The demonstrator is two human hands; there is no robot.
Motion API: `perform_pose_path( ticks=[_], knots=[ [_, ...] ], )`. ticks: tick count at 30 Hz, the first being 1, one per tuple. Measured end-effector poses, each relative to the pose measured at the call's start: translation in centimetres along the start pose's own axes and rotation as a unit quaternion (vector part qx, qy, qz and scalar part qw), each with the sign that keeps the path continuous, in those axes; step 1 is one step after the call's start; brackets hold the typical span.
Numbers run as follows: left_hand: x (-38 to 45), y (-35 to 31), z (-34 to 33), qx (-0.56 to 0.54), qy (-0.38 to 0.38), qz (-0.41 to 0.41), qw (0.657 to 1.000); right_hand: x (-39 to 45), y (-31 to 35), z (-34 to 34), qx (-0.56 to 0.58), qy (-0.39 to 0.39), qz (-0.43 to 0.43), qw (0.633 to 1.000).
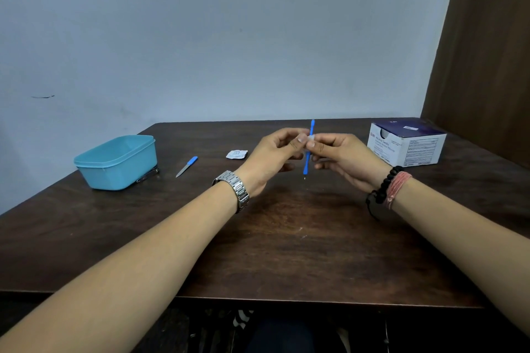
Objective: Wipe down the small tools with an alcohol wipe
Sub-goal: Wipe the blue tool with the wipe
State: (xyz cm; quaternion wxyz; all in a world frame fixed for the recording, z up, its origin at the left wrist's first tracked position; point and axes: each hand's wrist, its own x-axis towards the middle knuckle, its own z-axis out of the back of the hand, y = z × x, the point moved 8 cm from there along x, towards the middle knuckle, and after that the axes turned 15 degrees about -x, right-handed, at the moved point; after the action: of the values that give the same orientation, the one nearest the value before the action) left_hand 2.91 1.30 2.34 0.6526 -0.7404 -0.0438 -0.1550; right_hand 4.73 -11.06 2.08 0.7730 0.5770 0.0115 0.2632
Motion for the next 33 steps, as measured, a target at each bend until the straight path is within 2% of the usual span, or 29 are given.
perform_pose_path(
  ticks=[4, 8, 13, 26, 33],
  knots=[
    [-0.2, 1.2, -0.7, 0.021, 0.028, 0.043, 0.998, 0.1, 0.0, 0.9, 0.045, -0.036, 0.001, 0.998],
    [-0.1, 1.2, -0.5, 0.033, 0.038, 0.044, 0.998, 0.1, 0.2, 1.3, 0.033, -0.060, 0.009, 0.998],
    [-0.1, 1.3, -0.7, 0.055, 0.050, 0.043, 0.996, 0.2, 0.5, 2.9, 0.075, -0.119, 0.017, 0.990],
    [-0.2, 1.2, -0.6, 0.098, 0.055, 0.038, 0.993, 0.0, 0.5, 3.2, 0.085, -0.132, 0.027, 0.987],
    [-0.3, 1.1, -0.8, 0.113, 0.067, 0.032, 0.991, -0.1, 0.4, 2.7, 0.038, -0.121, 0.016, 0.992]
  ],
)
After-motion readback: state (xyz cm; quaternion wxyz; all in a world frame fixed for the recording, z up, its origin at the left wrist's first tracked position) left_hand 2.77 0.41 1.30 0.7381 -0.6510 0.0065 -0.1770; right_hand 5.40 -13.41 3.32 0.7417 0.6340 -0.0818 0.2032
